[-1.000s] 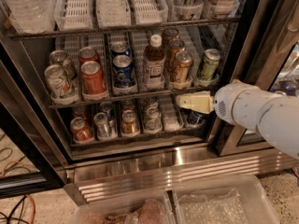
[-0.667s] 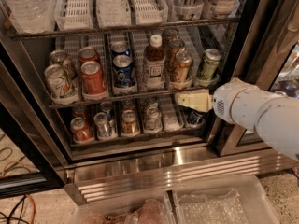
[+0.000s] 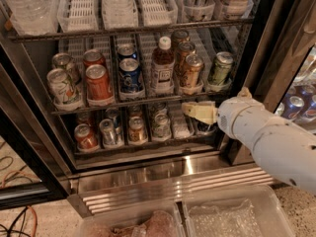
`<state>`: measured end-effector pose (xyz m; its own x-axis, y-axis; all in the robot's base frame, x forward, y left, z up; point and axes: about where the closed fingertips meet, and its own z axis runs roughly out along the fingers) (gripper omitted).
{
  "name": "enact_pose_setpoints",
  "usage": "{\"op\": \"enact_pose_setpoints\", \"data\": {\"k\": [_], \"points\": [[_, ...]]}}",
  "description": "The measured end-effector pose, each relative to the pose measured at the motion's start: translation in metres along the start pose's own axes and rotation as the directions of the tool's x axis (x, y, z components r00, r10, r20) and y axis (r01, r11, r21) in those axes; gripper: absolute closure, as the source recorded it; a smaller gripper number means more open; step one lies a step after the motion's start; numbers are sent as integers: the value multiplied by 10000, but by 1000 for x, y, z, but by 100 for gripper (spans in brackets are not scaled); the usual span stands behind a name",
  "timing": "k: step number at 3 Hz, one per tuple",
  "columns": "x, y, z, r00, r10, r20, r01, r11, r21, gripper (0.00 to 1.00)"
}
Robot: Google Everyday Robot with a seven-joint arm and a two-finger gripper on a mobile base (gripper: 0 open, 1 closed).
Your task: Pick green can from middle shelf of fridge
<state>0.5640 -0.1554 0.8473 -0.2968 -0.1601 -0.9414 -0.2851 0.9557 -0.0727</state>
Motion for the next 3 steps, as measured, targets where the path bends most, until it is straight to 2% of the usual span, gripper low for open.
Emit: {"op": "enact_pose_setpoints", "data": {"k": [1,2,3], "points": [[22,3,33,9994,-128,330,99,9961,874,0],[21,3,35,9995,144,270,-171,9946,1023,0],[18,10,39,9988,110,467,-158,9944,1044,0]]}}
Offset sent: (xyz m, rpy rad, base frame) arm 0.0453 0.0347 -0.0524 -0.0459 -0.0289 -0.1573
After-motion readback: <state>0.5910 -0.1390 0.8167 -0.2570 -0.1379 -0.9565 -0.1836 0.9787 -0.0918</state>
